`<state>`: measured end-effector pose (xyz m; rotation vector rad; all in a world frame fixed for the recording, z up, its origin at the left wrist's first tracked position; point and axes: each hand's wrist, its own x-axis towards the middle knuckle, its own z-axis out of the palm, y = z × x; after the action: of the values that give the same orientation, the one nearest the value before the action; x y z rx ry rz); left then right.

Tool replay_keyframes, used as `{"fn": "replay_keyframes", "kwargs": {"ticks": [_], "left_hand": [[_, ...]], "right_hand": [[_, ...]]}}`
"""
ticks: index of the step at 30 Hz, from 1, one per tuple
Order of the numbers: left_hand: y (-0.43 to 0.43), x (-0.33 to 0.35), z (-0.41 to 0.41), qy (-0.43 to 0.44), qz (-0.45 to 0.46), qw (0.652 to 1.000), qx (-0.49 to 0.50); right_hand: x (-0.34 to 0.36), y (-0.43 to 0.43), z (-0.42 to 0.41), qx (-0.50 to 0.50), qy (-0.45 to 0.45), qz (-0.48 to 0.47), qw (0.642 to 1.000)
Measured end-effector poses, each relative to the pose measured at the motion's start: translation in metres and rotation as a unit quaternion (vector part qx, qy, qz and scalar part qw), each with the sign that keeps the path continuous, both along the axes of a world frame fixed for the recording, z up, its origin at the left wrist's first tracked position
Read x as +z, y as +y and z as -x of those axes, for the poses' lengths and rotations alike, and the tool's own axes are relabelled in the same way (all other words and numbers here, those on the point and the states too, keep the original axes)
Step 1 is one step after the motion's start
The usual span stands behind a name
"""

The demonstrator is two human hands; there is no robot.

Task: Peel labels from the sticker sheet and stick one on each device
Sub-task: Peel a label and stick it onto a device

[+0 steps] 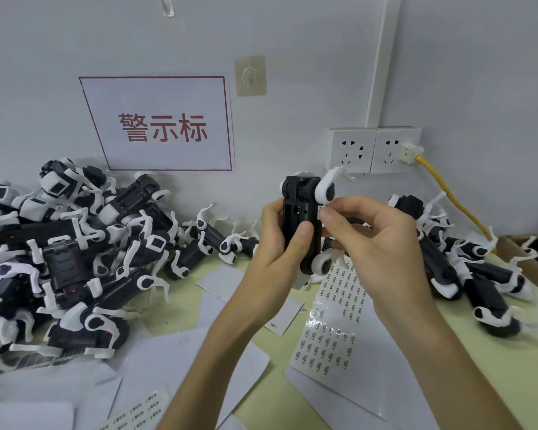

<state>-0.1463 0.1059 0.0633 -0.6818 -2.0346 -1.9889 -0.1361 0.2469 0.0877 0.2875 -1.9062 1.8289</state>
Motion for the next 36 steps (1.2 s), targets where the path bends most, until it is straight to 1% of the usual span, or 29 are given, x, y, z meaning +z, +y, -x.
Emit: {"fn": "replay_keyframes", "kwargs": {"ticks": [10, 23, 29, 36], "left_hand": [[0.0002, 0.0019, -0.0015, 0.011, 0.007, 1.000, 0.002], [0.0012, -0.0033, 0.0019, 0.036, 0.026, 0.999, 0.028], [0.0011, -0.0033, 0.0022, 0.042, 0.025, 0.999, 0.020], [0.0019, -0.0036, 0.0006, 0.056, 0.019, 0.998, 0.021]], "right_hand": [[0.0013, -0.0002, -0.0005, -0.004, -0.001, -0.007, 1.000], [0.0002, -0.0029, -0.0026, -0.016, -0.015, 0.015, 1.000], [0.0001, -0.0048, -0.0019, -0.015, -0.033, 0.043, 0.998], [-0.0017, -0.0031, -0.0001, 0.013, -0.058, 0.088, 0.994]]}}
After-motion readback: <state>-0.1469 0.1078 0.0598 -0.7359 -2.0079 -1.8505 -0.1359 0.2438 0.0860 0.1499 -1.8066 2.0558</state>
